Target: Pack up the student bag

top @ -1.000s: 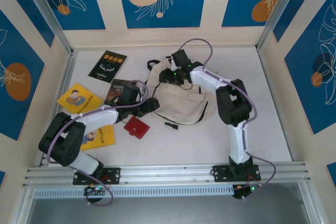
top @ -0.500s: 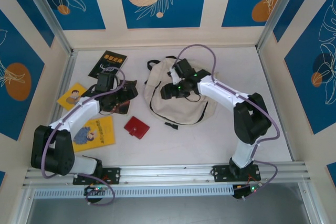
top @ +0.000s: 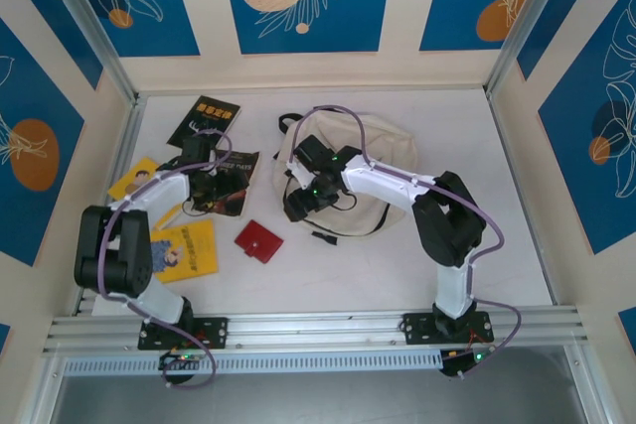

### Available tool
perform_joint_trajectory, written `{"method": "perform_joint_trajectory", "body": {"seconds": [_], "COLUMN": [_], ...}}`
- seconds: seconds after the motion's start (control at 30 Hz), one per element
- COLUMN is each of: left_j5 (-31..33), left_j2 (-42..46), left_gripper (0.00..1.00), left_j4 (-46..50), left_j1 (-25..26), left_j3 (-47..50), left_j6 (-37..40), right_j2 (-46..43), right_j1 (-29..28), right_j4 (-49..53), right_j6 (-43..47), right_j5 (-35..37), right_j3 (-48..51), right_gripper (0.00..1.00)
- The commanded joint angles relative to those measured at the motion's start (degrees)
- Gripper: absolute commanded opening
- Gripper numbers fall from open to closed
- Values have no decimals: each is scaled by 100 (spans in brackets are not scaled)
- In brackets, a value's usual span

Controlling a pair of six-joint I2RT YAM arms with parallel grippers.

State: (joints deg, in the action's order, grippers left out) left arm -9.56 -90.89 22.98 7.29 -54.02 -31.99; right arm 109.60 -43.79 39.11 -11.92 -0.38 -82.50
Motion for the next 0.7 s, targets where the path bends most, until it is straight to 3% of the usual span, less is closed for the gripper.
{"method": "perform_joint_trajectory", "body": {"seconds": [0.0,0.17,0.33,0.5,0.67], "left_j5": [-73,-358,-533,-752,-1037], "left_j2": [-392,-798,-930,-795,-368], "left_gripper": [86,79,76,76,77], "left_j4": [13,-16,-49,-292,-422], "left_j1": [-44,89,529,951,1046], "left_j3": [-160,-214,-139,124,121], "left_j6": [94,7,-255,-728,-859], "right_j2": [127,90,-308,-906,-1169], "right_j1": [86,379,694,930,861], "right_j4": [78,-32,-286,-365,-331], "right_j6": [-12,-371,-698,-1122,-1458], "right_j5": [115,326,500,618,490], "right_j3": [-10,264,757,1001,832], "right_gripper": [70,68,68,68,68]}}
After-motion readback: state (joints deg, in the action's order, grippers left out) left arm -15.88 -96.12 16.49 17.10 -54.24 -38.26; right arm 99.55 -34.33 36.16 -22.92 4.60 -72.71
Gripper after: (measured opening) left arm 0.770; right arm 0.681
